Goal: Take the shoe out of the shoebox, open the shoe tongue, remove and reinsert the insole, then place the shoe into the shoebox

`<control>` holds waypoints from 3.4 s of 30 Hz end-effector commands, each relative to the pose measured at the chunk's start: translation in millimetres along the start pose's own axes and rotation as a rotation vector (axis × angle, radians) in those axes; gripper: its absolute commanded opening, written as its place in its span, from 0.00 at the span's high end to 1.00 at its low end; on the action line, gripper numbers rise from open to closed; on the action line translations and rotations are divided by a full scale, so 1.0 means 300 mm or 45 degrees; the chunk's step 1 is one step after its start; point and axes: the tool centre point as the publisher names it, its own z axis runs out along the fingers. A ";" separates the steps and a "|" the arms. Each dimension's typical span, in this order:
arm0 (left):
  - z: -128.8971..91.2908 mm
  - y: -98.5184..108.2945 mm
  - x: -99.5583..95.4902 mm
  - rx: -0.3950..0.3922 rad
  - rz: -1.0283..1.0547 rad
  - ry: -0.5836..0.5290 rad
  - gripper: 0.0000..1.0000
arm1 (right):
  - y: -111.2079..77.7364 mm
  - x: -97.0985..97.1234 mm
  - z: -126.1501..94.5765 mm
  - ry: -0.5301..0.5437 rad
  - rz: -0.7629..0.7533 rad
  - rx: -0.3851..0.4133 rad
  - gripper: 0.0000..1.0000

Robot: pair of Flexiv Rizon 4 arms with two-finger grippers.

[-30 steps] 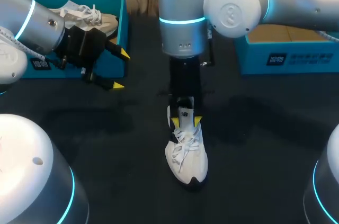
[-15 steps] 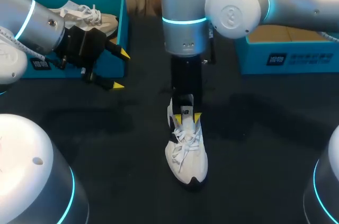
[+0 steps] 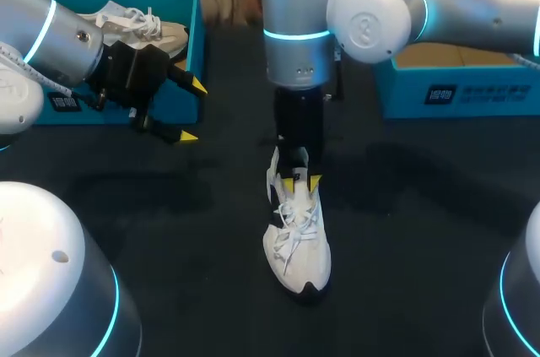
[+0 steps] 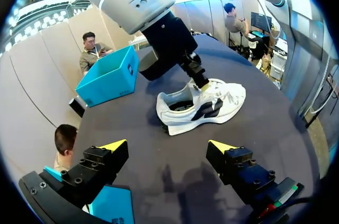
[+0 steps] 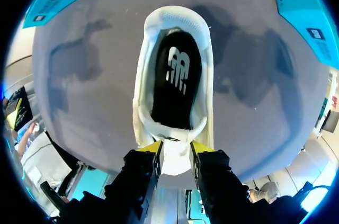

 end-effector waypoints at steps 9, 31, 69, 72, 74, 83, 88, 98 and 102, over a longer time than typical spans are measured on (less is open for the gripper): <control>-0.001 -0.002 0.003 -0.003 0.001 -0.002 0.00 | 0.049 -0.018 0.015 0.002 -0.029 -0.016 0.71; -0.001 -0.002 0.003 -0.003 0.001 -0.002 0.00 | 0.100 -0.078 -0.157 -0.302 -0.544 -0.403 0.54; -0.001 -0.002 0.003 -0.003 0.001 -0.002 0.00 | 0.334 -0.064 -0.176 -0.547 -1.440 -0.540 0.00; -0.001 -0.002 0.003 -0.003 0.001 -0.002 0.00 | 0.367 -0.062 -0.162 -0.579 -1.494 -0.540 0.00; -0.001 -0.002 0.003 -0.003 0.001 -0.002 0.00 | 0.380 -0.063 -0.157 -0.590 -1.528 -0.553 0.00; -0.001 -0.002 0.003 -0.003 0.001 -0.002 0.00 | 0.435 -0.078 -0.109 -0.617 -1.583 -0.528 0.00; -0.001 -0.002 0.003 -0.003 0.001 -0.002 0.00 | 0.466 -0.060 -0.085 -0.632 -1.644 -0.511 0.02; -0.001 -0.002 0.003 -0.003 0.001 -0.002 0.00 | 0.504 -0.063 -0.020 -0.617 -1.684 -0.443 0.52; -0.001 -0.002 0.003 -0.003 0.001 -0.002 0.00 | 0.508 -0.066 -0.008 -0.614 -1.693 -0.433 0.56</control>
